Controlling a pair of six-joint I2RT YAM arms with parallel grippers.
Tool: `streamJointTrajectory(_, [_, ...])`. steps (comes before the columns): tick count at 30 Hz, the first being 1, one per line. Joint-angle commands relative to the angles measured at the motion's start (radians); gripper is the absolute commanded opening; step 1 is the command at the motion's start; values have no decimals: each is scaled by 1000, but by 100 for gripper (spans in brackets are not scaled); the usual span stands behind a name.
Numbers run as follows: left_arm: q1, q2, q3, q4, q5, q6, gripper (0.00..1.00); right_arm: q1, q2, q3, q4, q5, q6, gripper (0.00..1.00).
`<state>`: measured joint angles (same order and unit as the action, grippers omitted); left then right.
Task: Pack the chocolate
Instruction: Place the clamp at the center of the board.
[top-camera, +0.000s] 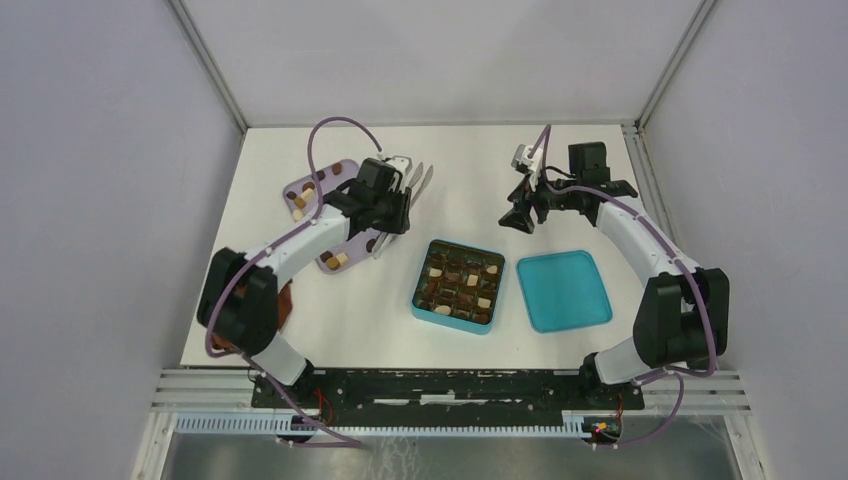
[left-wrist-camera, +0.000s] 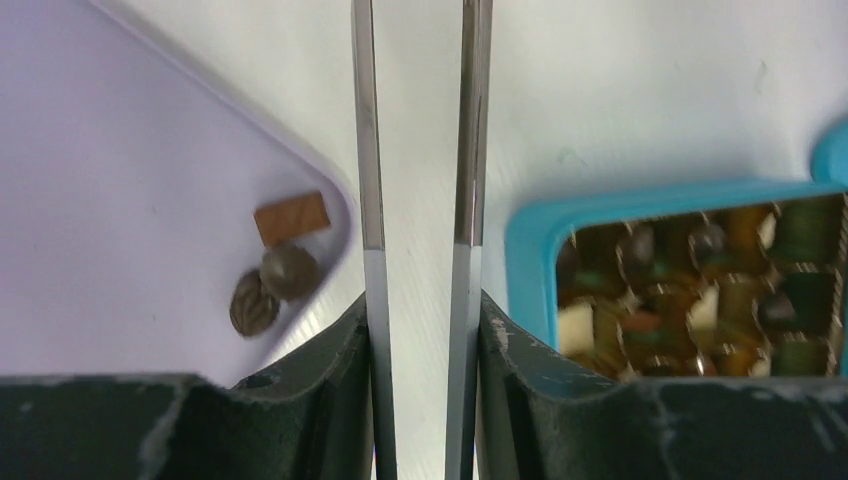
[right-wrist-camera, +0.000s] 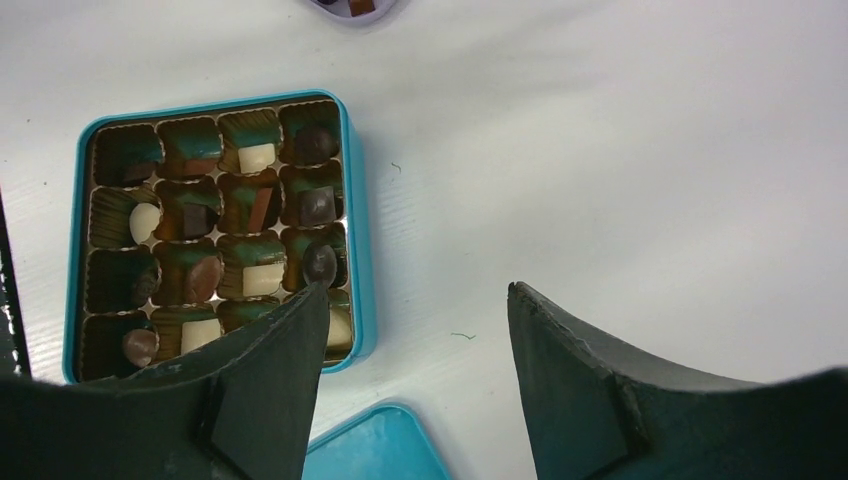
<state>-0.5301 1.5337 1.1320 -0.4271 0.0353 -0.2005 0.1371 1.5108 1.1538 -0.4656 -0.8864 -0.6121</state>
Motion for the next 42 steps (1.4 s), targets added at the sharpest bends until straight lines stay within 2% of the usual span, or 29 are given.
streamJointTrajectory(1, [30,155,129,144,11,36,41,-23,-48,-30,58,-65,25,71])
streamJointTrajectory(13, [33,535,393,104,8,-92,44,-95,-13,-50,40,-118,-9,71])
streamJointTrajectory(20, [30,637,449,89,53,-143,52,-108,2,-44,14,-131,-32,71])
streamJointTrajectory(26, [32,668,508,32,4,-154,60,-116,5,-37,-12,-131,-57,71])
streamJointTrajectory(31, [32,656,576,-31,-32,-149,65,-124,-5,-30,-30,-128,-74,71])
streamJointTrajectory(35, [33,588,592,-54,-125,-137,66,-130,-31,-29,-35,-105,-87,71])
streamJointTrajectory(39, [34,378,565,-32,-147,-111,66,-167,-86,-28,-18,-37,-92,72])
streamJointTrajectory(42, [34,173,480,13,-118,-85,67,-181,-151,-14,-5,41,-105,75])
